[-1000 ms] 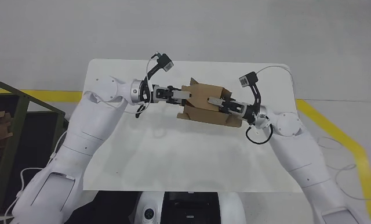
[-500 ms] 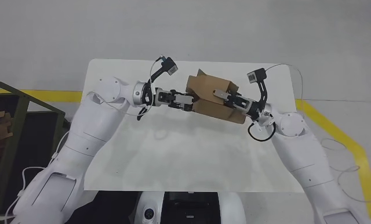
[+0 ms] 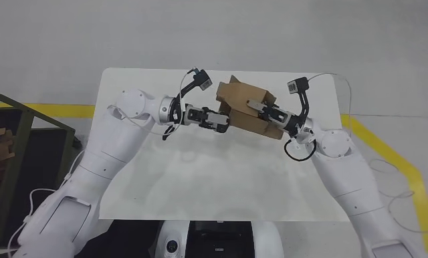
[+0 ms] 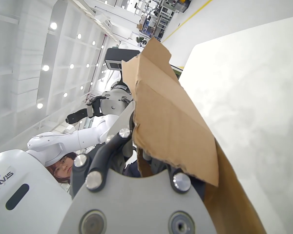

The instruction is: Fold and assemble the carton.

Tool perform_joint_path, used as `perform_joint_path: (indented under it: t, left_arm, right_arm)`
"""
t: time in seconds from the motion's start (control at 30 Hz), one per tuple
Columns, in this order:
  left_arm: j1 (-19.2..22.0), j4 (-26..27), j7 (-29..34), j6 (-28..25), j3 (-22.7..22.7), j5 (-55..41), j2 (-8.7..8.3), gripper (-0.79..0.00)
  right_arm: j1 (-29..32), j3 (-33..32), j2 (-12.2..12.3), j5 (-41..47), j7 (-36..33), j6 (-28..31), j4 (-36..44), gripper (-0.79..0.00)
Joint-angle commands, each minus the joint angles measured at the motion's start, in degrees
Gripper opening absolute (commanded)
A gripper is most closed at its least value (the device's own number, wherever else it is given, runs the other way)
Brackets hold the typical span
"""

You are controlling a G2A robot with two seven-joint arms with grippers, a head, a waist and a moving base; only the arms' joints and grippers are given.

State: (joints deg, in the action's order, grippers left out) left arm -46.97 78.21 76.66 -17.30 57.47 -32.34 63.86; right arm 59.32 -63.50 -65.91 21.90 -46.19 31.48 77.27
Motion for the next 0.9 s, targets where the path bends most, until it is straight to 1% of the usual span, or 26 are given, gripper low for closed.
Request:
perform_joint_path:
  t: [0.0, 0.43, 0.87]
  left_arm:
    - [0.16, -0.32, -0.05, -0.01, -0.4, 0.06, 0.13, 0.0]
    - [1.94, -2.76, 0.34, 0.33, -2.42, -0.55, 1.03, 0.0]
    - [1.6, -2.58, 0.57, 0.56, -1.57, -0.43, 0.98, 0.0]
  right_arm:
    - [-0.01, 0.19, -0.09, 0.04, 0.05, 0.11, 0.23, -0.785]
    - [1.38, 1.09, -0.39, -0.28, -0.79, 0.68, 2.12, -0.785]
    - [1.57, 1.62, -0.68, 0.3, -2.03, 0.92, 1.97, -0.785]
